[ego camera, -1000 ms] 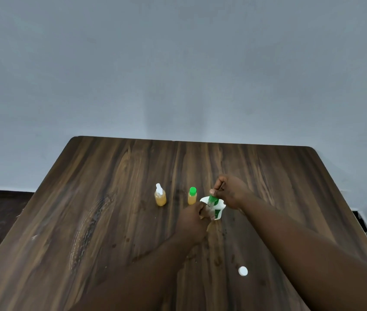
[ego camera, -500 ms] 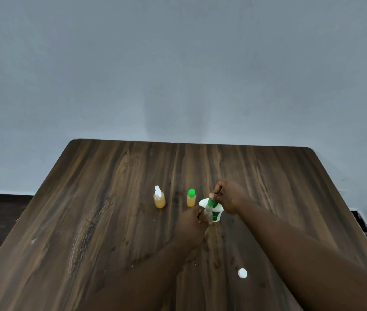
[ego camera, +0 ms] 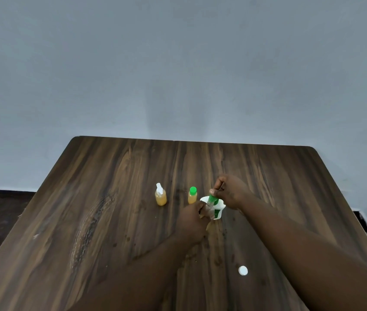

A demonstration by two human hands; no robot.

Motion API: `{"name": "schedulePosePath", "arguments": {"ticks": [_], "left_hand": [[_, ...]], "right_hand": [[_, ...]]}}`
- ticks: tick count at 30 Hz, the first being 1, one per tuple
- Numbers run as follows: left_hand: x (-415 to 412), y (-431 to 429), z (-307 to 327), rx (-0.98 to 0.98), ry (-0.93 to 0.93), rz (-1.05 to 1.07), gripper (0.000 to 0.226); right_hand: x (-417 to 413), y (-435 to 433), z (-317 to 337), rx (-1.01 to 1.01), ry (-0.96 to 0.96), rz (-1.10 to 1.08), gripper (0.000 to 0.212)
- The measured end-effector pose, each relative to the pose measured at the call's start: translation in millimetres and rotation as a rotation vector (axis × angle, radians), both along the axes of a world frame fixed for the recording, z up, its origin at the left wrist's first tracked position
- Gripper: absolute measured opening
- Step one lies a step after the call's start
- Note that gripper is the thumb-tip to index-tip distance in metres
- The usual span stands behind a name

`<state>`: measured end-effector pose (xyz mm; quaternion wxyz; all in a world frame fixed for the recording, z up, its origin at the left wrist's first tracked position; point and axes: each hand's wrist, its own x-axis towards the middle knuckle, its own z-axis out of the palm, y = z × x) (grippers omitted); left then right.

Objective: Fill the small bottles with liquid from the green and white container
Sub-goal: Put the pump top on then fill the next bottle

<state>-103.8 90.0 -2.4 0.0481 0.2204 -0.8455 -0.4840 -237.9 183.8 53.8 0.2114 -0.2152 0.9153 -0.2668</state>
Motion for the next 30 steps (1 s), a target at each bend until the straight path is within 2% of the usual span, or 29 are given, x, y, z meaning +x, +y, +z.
{"name": "schedulePosePath", "arguments": {"ticks": [4, 13, 26, 30], "left_hand": [[5.2, -0.3, -0.7, -0.011, -0.015, -0.024, 0.012], [4.2, -0.1, 2.0, 0.003, -0.001, -0.026, 0.002], [5.8, 2.4, -0.6, 0.003, 0.028, -0.026, 0.004], [4.0, 0.6, 1.3, 0.016, 0.022, -0.026, 0.011]], "right_hand": [[6.4, 4.4, -8.6, 0.02, 0.03, -0.01, 0.022], [3.5, 3.6, -8.8, -0.005, -0.006, -0.031, 0.023], [4.6, 1.3, -4.2, 0.013, -0.026, -0.026, 0.022], [3.6, 2.7, -4.6, -0.045, -0.046, -0.047, 0.021]]}}
